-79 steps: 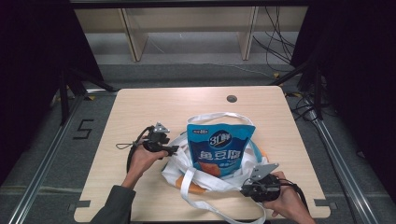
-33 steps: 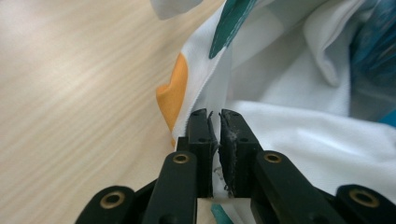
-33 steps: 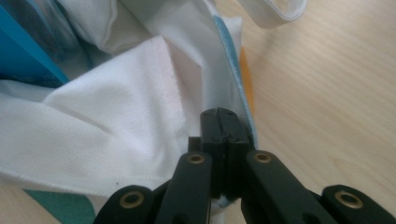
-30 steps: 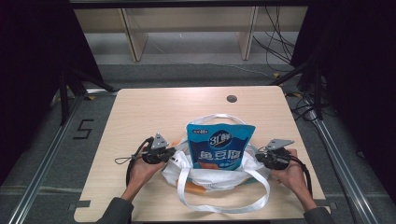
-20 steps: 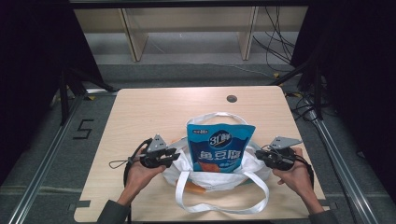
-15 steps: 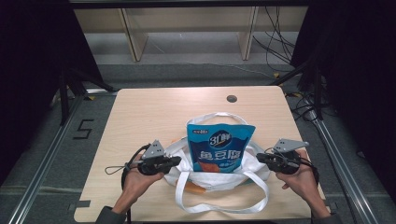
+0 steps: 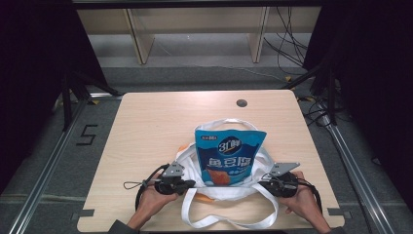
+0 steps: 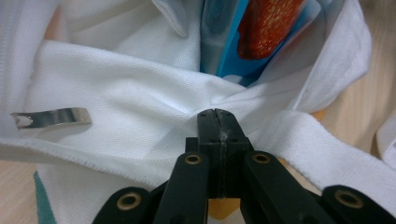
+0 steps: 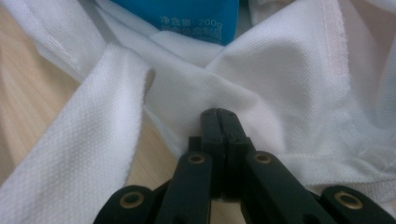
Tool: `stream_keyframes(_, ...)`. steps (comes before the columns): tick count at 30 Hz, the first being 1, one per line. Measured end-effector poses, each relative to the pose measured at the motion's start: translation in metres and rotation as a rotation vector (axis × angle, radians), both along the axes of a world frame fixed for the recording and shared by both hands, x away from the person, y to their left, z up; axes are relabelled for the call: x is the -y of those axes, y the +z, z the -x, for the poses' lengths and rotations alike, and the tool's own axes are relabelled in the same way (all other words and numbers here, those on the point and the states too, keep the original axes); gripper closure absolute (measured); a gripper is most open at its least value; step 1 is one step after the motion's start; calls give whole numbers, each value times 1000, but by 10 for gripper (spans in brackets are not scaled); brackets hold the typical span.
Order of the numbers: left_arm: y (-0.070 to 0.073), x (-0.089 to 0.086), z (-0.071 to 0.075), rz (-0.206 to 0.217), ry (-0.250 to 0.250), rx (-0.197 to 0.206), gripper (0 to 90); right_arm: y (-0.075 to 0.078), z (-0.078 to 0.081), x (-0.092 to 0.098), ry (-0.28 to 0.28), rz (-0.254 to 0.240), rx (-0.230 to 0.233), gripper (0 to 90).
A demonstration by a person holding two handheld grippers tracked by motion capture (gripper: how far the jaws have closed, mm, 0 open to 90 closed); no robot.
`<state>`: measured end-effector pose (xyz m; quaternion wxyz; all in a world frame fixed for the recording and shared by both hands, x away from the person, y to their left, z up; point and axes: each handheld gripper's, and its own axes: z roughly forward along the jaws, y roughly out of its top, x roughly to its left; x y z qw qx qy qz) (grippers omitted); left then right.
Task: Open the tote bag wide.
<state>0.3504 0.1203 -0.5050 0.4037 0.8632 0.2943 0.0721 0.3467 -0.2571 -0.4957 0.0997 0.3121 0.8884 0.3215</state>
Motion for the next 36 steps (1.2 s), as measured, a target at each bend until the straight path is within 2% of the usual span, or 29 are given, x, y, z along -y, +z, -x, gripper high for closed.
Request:
stream_keyframes(2,-3,3,2,-22,0,22,895,0,-1,1,-5,-10,-10,900)
stream_keyframes(3,-1,3,2,-22,4,19,895,-1,-1,1,7,-16,-8,900)
stream_keyframes(5,1,0,2,-2,8,14,891,2,-1,2,10,4,-7,900)
stream_keyframes(8,0,0,2,-10,7,18,881,0,-1,1,-11,-12,-8,900)
stream_keyframes(11,-3,2,0,20,25,-2,884,-2,-3,1,-7,-27,4,900)
stream_keyframes(14,-2,2,0,4,19,4,884,-2,-3,0,-27,-24,-14,900)
stream_keyframes(18,-5,3,-4,11,32,5,889,-3,-5,-2,-21,-22,-10,900)
stream_keyframes(19,-4,2,-6,-6,27,10,889,-3,-7,-2,-19,-20,-2,900)
stream_keyframes(20,-4,2,-9,-15,23,19,890,-4,-9,-3,-15,-25,6,900)
stream_keyframes(21,-5,2,-14,-9,50,18,890,-4,-14,-4,-36,-20,-1,900)
stream_keyframes(23,-5,2,-17,-10,51,19,891,-4,-18,-6,-29,-24,8,900)
stream_keyframes(24,-4,2,-20,-23,50,25,891,-2,-22,-6,-17,1,5,900)
stream_keyframes(25,-4,0,-30,-29,54,40,891,-5,-29,-8,-33,-30,16,900)
stream_keyframes(28,-5,-1,-36,-13,81,24,891,-4,-37,-10,-41,-18,9,900)
stream_keyframes(29,-5,-1,-39,-13,87,24,891,-5,-42,-10,-35,-17,26,900)
stream_keyframes(31,-5,-2,-45,-16,97,24,891,-3,-48,-13,-45,-19,-2,900)
stream_keyframes(33,-6,-4,-50,-11,110,24,892,-4,-55,-15,-60,-32,0,900)
stream_keyframes(34,-5,-5,-52,-12,104,28,891,-6,-62,-16,-52,-42,27,900)
stream_keyframes(35,-5,-6,-55,-19,115,25,891,-5,-64,-16,-49,-34,8,900)
stream_keyframes(36,-5,-6,-55,-19,115,25,891,-5,-64,-16,-49,-34,8,900)
